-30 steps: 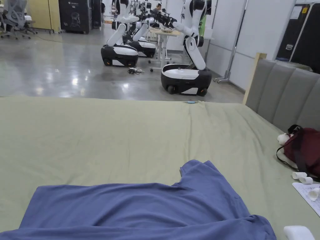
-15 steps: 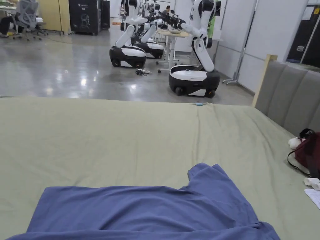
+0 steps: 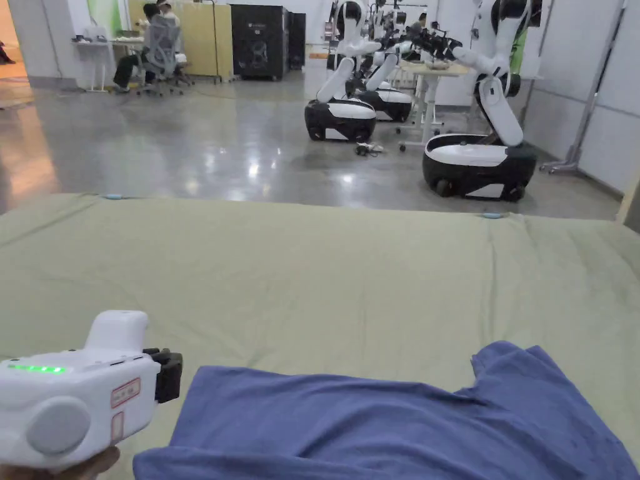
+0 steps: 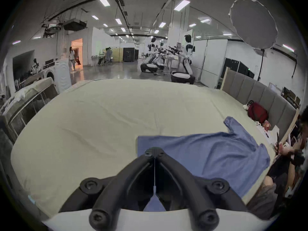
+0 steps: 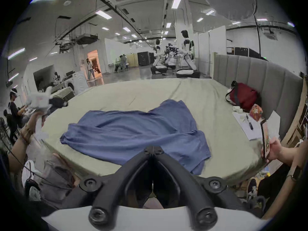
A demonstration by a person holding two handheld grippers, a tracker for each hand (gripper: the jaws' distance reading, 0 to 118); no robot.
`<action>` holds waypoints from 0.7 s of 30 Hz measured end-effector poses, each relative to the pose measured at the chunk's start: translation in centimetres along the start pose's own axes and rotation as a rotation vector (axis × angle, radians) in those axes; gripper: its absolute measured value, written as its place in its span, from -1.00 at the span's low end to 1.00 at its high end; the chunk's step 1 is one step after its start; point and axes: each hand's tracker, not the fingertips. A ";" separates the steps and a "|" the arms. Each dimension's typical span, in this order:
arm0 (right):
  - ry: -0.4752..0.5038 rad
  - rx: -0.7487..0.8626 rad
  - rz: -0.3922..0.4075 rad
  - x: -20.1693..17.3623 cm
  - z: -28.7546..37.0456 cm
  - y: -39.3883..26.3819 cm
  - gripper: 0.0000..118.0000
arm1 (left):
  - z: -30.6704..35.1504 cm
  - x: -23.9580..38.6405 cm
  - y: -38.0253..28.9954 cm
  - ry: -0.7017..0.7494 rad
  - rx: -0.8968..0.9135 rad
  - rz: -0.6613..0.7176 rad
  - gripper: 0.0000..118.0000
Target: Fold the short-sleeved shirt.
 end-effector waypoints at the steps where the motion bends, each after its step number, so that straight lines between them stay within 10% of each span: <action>1: 0.005 -0.001 0.003 -0.1 0.0 0.1 -0.96 | -1.8 -0.1 0.6 0.023 -0.034 -0.012 -0.50; 3: 0.011 0.001 0.005 -0.3 0.1 0.1 -0.96 | -6.0 -0.4 1.7 0.033 -0.104 -0.008 0.76; 4: 0.016 0.001 0.002 -0.2 0.0 0.3 -0.96 | -7.8 -0.9 1.8 0.019 -0.142 0.006 0.99; 13: -0.010 -0.009 -0.003 1.0 -0.1 0.2 -0.96 | -17.5 -2.6 0.5 0.144 -0.288 0.017 0.97; 15: -0.031 -0.012 -0.006 1.2 0.0 0.2 -0.96 | -18.2 -2.1 0.3 0.116 -0.353 0.018 0.87; 17: -0.037 -0.012 -0.012 1.6 -0.1 0.1 -0.96 | -18.9 -1.5 -0.4 0.137 -0.364 -0.005 0.07; 20: -0.041 -0.018 -0.021 1.6 -0.2 0.0 -0.96 | -18.0 -0.2 -0.9 0.146 -0.311 -0.116 -0.12; 21: -0.042 -0.023 -0.021 1.7 -0.2 0.0 -0.96 | -17.7 0.2 -0.9 0.128 -0.288 -0.125 -0.62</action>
